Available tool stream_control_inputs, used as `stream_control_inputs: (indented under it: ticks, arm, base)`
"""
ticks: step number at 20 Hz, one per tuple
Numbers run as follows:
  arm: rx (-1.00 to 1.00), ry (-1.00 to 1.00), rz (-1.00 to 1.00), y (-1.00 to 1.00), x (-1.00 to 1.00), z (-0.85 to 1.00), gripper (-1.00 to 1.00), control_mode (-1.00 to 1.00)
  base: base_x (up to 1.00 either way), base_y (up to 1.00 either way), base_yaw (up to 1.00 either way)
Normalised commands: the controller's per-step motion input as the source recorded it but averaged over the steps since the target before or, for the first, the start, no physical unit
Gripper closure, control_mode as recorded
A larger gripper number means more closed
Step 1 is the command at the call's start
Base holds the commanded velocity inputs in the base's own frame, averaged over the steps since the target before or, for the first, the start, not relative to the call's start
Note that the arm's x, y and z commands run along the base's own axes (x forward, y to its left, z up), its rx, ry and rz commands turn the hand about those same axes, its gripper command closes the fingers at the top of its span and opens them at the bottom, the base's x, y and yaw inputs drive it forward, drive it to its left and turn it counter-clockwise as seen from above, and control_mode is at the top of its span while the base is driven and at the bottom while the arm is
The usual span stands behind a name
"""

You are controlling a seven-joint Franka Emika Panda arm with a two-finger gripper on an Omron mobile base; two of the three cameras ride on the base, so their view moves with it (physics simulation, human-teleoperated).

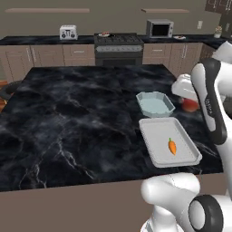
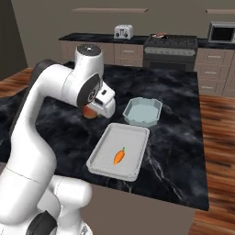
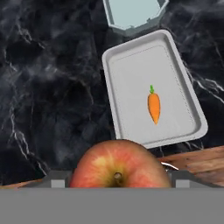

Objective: Place the cold items (apple and carrot) from the fridge in one tupperware on the dining counter. Place the warm items (kebab skewer and hot dog) in the stove area in another tupperware.

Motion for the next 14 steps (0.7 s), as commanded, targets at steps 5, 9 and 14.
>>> stream_control_inputs:
  ticks: [5,9,14]
  arm:
    - [-0.13,0.17,0.0,0.0,0.22,-0.5,1.0,-1.0]
    - [-0.01,0.0,0.01,-0.08,0.24,-0.61,1.0,-1.0]
    - [0.0,0.0,0.01,-0.19,0.24,-0.64,1.0,-1.0]
  base:
    - [0.0,0.0,0.0]
    - [0.0,0.0,0.0]
    - [0.0,0.0,0.0]
